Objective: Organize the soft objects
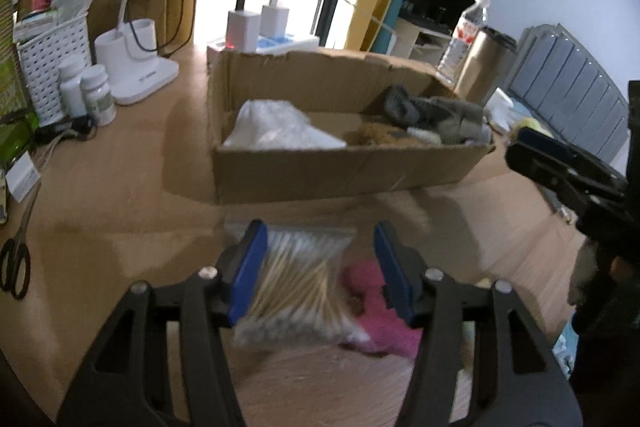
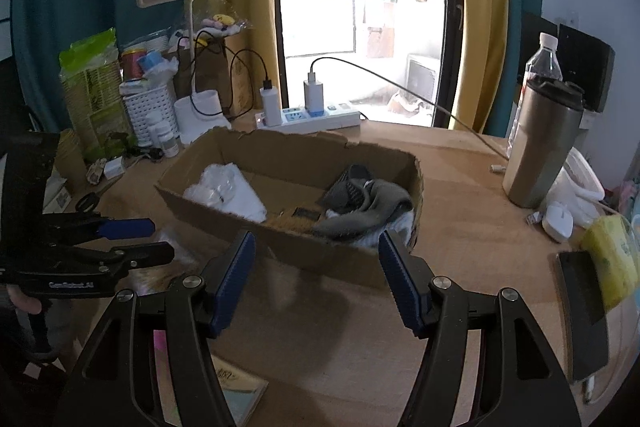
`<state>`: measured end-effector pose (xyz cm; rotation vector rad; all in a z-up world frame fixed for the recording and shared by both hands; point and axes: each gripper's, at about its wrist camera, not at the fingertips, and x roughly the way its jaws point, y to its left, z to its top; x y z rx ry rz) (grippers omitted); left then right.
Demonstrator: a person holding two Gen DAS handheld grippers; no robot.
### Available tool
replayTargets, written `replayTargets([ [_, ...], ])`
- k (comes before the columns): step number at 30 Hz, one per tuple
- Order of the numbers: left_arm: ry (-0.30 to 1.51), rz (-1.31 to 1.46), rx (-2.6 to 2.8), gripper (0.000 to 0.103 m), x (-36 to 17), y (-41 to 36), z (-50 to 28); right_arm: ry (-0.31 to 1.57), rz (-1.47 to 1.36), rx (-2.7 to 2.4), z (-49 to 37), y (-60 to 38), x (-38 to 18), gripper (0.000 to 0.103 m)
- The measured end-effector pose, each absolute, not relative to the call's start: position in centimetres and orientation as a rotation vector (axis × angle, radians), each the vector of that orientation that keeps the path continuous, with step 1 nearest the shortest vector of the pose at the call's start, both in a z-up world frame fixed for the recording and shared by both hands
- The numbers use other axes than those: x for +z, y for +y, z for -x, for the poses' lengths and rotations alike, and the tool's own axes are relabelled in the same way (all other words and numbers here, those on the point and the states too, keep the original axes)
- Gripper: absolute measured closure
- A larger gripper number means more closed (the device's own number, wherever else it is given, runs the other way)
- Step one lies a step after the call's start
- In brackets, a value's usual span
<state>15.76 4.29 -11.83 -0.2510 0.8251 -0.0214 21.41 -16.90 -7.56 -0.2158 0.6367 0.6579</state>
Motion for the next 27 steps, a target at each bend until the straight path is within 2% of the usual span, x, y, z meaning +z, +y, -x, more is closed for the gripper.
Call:
replayTargets([
  [2,0.843,0.245,-0.007,0.032,-12.4,4.3,-15.7,0.644,0.216,0.66,-21.0,-16.9,-7.8,0.036],
  [3,0.861,0.246,-0.006,0.031,-12.8,4.3,-15.7,0.647,0.215,0.661,-20.9,-17.0,-8.0,0.036],
  [10,0.919,0.254,-0.007,0.031,-14.9,4.3,-15.4,0.654,0.206,0.666,-20.5,-17.0,-8.3,0.036],
  [11,0.916,0.253,-0.009,0.032,-14.9,4.3,-15.4,0.653,0.204,0.668,-20.5,-17.0,-8.2,0.036],
  [13,0.916,0.254,-0.01,0.051,-14.9,4.3,-15.4,0.65,0.201,0.671,-20.5,-17.1,-8.2,0.036],
  [15,0.913,0.255,-0.02,0.056,-14.7,4.2,-15.3,0.648,0.199,0.674,-20.5,-17.1,-8.1,0.036],
  [27,0.782,0.193,-0.113,0.058,-9.0,1.6,-14.8,0.619,0.173,0.689,-20.8,-18.1,-7.2,0.036],
])
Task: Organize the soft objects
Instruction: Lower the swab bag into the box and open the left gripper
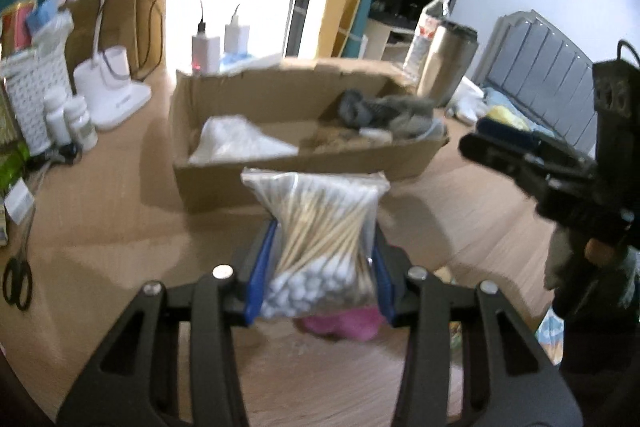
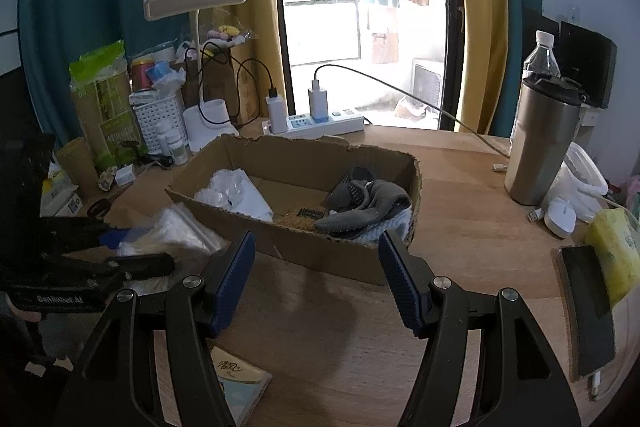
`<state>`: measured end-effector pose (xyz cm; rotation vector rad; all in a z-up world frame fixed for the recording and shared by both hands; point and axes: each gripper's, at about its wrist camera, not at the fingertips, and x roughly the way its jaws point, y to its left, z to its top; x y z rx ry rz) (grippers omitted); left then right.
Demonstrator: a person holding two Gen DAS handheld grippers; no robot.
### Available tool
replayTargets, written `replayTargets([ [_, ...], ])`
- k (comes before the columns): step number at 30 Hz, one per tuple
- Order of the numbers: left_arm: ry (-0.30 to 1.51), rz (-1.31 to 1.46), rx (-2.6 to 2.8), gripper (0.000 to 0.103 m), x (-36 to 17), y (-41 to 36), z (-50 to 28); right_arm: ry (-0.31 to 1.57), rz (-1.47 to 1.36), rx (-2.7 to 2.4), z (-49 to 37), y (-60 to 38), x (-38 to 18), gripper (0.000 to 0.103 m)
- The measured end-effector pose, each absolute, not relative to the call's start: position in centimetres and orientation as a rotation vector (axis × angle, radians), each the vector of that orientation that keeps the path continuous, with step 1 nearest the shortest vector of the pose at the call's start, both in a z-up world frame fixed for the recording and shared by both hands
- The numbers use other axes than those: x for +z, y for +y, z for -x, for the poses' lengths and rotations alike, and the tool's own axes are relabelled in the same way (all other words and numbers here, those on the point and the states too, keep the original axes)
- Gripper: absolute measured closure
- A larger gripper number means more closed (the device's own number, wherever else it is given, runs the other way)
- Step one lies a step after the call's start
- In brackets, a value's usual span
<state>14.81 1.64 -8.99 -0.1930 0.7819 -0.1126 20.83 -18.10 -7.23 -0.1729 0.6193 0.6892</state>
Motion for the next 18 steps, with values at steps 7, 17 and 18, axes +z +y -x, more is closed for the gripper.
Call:
replayTargets([
  [7,0.751,0.173,-0.096,0.058,-7.1,1.2,-17.3,0.603,0.15,0.686,-21.9,-19.4,-6.8,0.036],
  [17,0.75,0.161,-0.07,0.058,-6.8,1.0,-20.7,0.614,0.104,0.665,-24.9,-21.2,-7.2,0.036],
  [18,0.753,0.161,-0.067,0.058,-6.9,1.1,-21.3,0.616,0.101,0.664,-25.1,-21.3,-7.2,0.036],
])
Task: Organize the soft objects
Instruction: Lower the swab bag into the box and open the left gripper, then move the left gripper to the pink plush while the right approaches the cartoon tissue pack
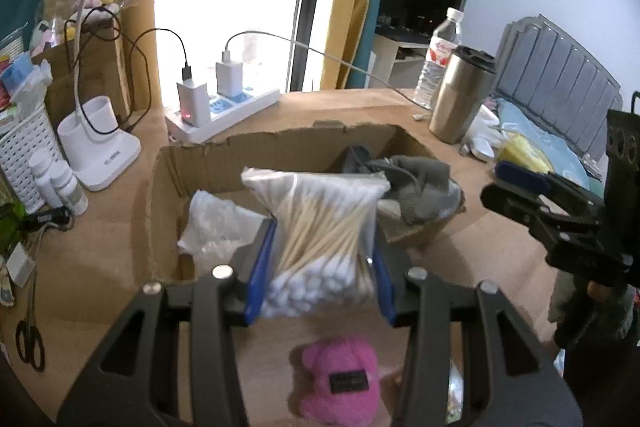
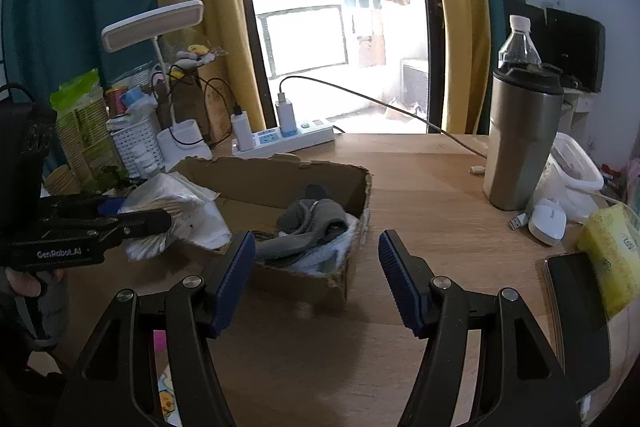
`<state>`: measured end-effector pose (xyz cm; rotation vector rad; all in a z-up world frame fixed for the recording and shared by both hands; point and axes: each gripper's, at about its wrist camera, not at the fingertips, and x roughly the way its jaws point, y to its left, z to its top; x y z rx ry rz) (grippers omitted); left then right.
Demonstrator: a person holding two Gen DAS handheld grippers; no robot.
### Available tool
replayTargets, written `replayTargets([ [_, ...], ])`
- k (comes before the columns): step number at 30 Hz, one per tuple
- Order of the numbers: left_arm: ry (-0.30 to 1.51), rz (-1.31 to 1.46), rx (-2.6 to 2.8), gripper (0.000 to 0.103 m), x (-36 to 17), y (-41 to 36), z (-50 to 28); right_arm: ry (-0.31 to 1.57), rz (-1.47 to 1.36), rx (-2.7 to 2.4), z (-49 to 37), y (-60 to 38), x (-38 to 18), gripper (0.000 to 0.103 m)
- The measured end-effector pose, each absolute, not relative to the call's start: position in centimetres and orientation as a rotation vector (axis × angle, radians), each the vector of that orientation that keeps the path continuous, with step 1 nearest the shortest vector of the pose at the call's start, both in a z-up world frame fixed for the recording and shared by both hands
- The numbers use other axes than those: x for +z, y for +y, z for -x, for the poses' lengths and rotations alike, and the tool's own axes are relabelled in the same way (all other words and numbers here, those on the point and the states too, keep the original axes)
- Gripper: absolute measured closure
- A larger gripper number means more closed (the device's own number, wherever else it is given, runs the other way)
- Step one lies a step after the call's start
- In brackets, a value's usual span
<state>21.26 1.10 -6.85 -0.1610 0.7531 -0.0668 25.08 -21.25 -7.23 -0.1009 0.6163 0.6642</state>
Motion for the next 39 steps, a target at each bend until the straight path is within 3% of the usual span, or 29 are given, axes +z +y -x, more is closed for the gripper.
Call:
replayTargets([
  [11,0.795,0.166,-0.059,0.056,-8.3,1.5,-25.7,0.656,0.079,0.635,-27.5,-22.0,-8.5,0.036],
  [16,0.823,0.166,-0.051,0.049,-8.9,1.8,-26.7,0.662,0.084,0.62,-28.0,-21.8,-8.6,0.036],
  [18,0.81,0.174,-0.064,0.036,-8.7,1.9,-26.3,0.659,0.089,0.62,-27.9,-21.6,-8.4,0.036],
  [19,0.805,0.177,-0.067,0.035,-8.5,1.9,-26.1,0.658,0.091,0.62,-27.8,-21.5,-8.3,0.036],
  [39,0.731,0.191,-0.125,0.034,-6.8,2.3,-17.4,0.604,0.164,0.656,-21.2,-18.5,-5.9,0.036],
])
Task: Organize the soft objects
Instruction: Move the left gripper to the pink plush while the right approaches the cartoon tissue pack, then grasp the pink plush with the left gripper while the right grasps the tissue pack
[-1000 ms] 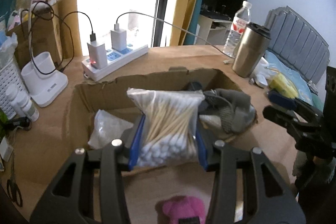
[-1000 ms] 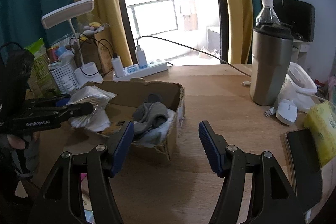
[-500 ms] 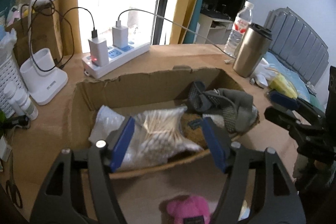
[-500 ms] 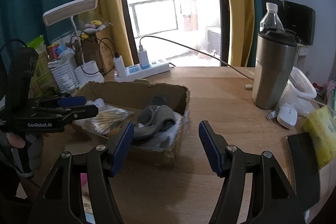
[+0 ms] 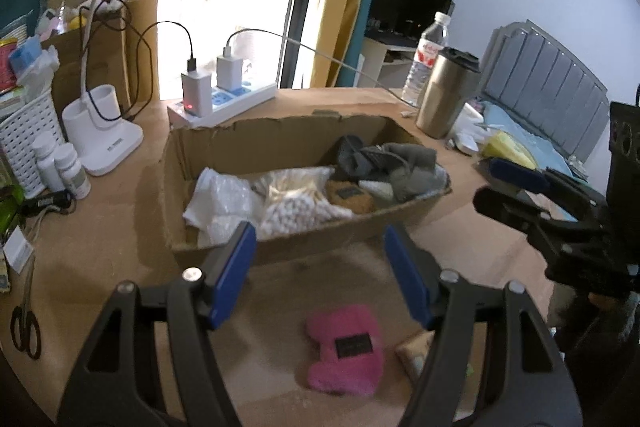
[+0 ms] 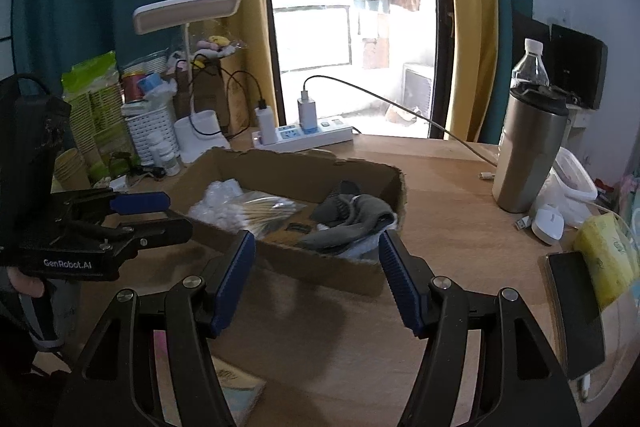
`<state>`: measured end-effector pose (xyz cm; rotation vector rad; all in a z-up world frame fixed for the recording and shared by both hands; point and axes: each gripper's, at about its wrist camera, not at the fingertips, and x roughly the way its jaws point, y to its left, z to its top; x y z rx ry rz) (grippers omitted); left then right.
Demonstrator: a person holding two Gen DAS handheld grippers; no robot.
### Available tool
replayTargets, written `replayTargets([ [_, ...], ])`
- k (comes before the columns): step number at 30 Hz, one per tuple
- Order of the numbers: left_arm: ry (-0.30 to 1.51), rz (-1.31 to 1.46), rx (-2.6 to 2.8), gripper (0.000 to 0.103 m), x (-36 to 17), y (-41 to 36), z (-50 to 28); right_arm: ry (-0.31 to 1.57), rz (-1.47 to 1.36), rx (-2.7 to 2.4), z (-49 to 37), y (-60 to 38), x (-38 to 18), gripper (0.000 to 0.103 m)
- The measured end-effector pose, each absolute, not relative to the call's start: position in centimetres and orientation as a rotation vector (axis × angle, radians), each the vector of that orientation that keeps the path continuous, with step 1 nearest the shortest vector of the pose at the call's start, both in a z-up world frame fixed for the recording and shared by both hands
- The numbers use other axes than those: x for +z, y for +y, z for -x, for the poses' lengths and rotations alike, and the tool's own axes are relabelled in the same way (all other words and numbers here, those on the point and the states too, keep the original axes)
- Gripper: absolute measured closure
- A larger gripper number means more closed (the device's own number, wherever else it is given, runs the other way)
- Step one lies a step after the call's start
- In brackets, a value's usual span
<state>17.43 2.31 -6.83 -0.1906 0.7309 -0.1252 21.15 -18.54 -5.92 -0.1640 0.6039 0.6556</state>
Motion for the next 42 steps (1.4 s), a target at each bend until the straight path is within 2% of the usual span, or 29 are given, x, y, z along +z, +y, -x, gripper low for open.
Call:
replayTargets([
  [24,0.736,0.22,-0.152,0.034,-9.4,2.6,-10.4,0.641,0.217,0.665,-14.4,-16.3,-8.5,0.036],
  [42,0.82,0.234,-0.157,0.034,-12.9,1.6,-10.8,0.785,0.272,0.696,-13.6,-14.7,-13.7,0.036],
])
